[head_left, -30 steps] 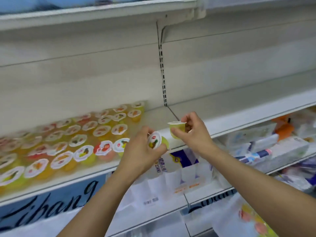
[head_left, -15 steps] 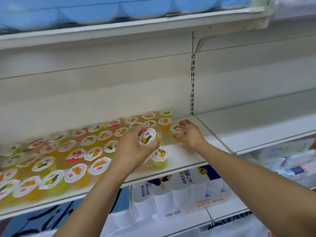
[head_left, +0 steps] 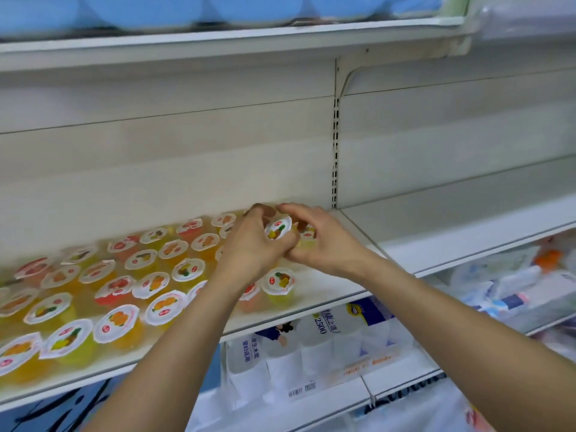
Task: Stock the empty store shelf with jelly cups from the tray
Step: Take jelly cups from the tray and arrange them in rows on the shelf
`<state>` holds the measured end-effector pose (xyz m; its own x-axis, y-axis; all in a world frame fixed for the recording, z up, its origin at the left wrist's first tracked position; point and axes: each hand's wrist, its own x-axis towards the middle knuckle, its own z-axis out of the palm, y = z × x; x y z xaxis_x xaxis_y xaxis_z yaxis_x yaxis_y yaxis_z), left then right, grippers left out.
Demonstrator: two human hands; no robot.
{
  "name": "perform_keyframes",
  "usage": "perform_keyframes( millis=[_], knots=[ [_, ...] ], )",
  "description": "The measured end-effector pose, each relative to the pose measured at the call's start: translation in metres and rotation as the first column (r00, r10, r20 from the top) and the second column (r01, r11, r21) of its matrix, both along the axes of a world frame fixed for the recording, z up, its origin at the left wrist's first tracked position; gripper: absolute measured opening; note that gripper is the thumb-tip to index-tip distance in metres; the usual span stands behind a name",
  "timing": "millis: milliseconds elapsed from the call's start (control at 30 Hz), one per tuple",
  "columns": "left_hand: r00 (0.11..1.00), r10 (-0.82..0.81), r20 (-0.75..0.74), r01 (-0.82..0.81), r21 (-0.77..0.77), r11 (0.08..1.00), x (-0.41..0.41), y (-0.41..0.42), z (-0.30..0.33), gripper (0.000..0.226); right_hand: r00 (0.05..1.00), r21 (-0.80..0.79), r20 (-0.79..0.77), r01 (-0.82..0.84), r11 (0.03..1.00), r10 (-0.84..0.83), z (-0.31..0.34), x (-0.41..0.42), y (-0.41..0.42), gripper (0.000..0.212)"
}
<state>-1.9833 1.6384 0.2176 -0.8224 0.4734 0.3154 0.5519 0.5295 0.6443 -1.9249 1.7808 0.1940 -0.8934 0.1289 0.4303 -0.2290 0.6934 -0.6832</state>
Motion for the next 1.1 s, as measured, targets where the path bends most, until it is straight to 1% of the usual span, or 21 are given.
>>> perform_keyframes(
  millis=[67, 133, 167, 200, 267, 333, 400, 433, 667, 767, 867, 933, 1000, 1067, 1100],
  knots=[
    [0.998, -0.049, 0.027, 0.047, 0.055, 0.997, 0.006, 0.004, -0.001, 0.061, 0.999, 0.012, -0.026, 0.045, 0.999, -0.045, -0.003, 0.001, -0.001, 0.062],
    [0.996, -0.089, 0.029, 0.086, 0.088, 0.992, 0.009, -0.001, -0.006, 0.063, 0.993, -0.074, -0.01, 0.118, 0.99, -0.119, -0.011, 0.006, 0.006, 0.054],
    [0.995, -0.097, -0.008, 0.098, 0.059, 0.993, 0.01, -0.006, -0.01, 0.058, 0.989, -0.114, 0.016, 0.15, 0.982, -0.149, -0.017, 0.009, 0.011, 0.052],
    [0.993, -0.098, -0.069, 0.097, -0.015, 0.995, 0.01, -0.011, -0.015, 0.051, 0.984, -0.143, 0.051, 0.174, 0.974, -0.169, -0.023, 0.012, 0.016, 0.052],
    [0.977, -0.089, -0.195, 0.044, -0.224, 0.974, 0.014, -0.02, -0.024, 0.043, 0.974, -0.165, 0.132, 0.203, 0.965, -0.182, -0.038, 0.014, 0.024, 0.054],
    [0.954, -0.094, -0.285, -0.029, -0.399, 0.917, 0.017, -0.024, -0.031, 0.049, 0.959, -0.156, 0.205, 0.23, 0.961, -0.197, -0.049, 0.013, 0.025, 0.057],
    [0.943, -0.099, -0.317, -0.074, -0.491, 0.868, 0.019, -0.023, -0.035, 0.052, 0.946, -0.152, 0.252, 0.249, 0.957, -0.206, -0.057, 0.009, 0.023, 0.057],
    [0.945, -0.093, -0.314, -0.084, -0.506, 0.859, 0.019, -0.023, -0.035, 0.05, 0.944, -0.158, 0.261, 0.248, 0.956, -0.201, -0.058, 0.007, 0.021, 0.057],
    [0.954, -0.103, -0.282, -0.052, -0.493, 0.868, 0.021, -0.025, -0.031, 0.03, 0.951, -0.149, 0.259, 0.212, 0.966, -0.169, -0.059, -0.008, 0.009, 0.055],
    [0.954, -0.1, -0.284, -0.053, -0.483, 0.874, 0.021, -0.024, -0.032, 0.027, 0.951, -0.166, 0.268, 0.204, 0.965, -0.155, -0.058, -0.009, 0.008, 0.054],
    [0.951, -0.098, -0.294, -0.067, -0.504, 0.861, 0.022, -0.024, -0.034, 0.03, 0.947, -0.13, 0.288, 0.186, 0.974, -0.142, -0.053, 0.001, 0.008, 0.064],
    [0.944, -0.091, -0.317, -0.084, -0.497, 0.863, 0.026, -0.023, -0.035, 0.04, 0.952, -0.052, 0.259, 0.182, 0.982, -0.162, -0.05, 0.016, 0.01, 0.07],
    [0.934, -0.09, -0.347, -0.063, -0.405, 0.912, 0.035, -0.019, -0.038, 0.048, 0.958, 0.092, 0.19, 0.202, 0.975, -0.216, -0.048, 0.038, 0.018, 0.065],
    [0.915, -0.135, -0.38, 0.02, -0.293, 0.956, 0.05, -0.006, -0.043, 0.054, 0.954, 0.234, 0.102, 0.251, 0.939, -0.281, -0.048, 0.064, 0.031, 0.058],
    [0.898, -0.165, -0.407, 0.053, -0.273, 0.961, 0.059, 0.004, -0.046, 0.058, 0.948, 0.289, 0.038, 0.292, 0.912, -0.316, -0.049, 0.077, 0.039, 0.055]
  ],
)
